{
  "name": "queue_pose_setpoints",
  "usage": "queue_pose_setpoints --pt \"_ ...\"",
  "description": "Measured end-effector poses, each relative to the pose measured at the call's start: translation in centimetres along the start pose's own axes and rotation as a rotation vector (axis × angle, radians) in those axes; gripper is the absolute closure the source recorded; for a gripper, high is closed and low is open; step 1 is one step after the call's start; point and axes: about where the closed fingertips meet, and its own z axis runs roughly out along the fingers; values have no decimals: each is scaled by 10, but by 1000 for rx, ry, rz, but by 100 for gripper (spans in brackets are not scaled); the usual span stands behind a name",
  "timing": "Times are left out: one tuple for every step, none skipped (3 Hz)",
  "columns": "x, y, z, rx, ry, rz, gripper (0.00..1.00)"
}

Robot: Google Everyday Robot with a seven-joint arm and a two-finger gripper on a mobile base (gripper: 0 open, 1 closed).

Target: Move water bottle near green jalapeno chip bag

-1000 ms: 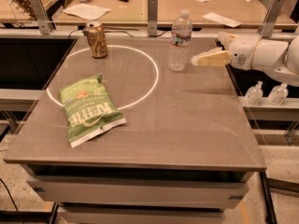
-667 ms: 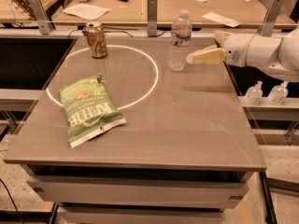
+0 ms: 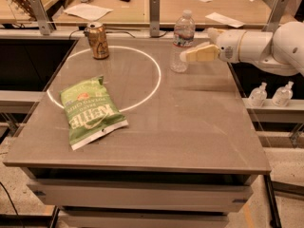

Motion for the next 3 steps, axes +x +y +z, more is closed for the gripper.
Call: queue_pose_setpoints --pt "-3 7 15 -40 12 -6 0" --pt "-2 14 27 -84 24 -5 0" --pt "-3 15 35 -111 31 -7 10"
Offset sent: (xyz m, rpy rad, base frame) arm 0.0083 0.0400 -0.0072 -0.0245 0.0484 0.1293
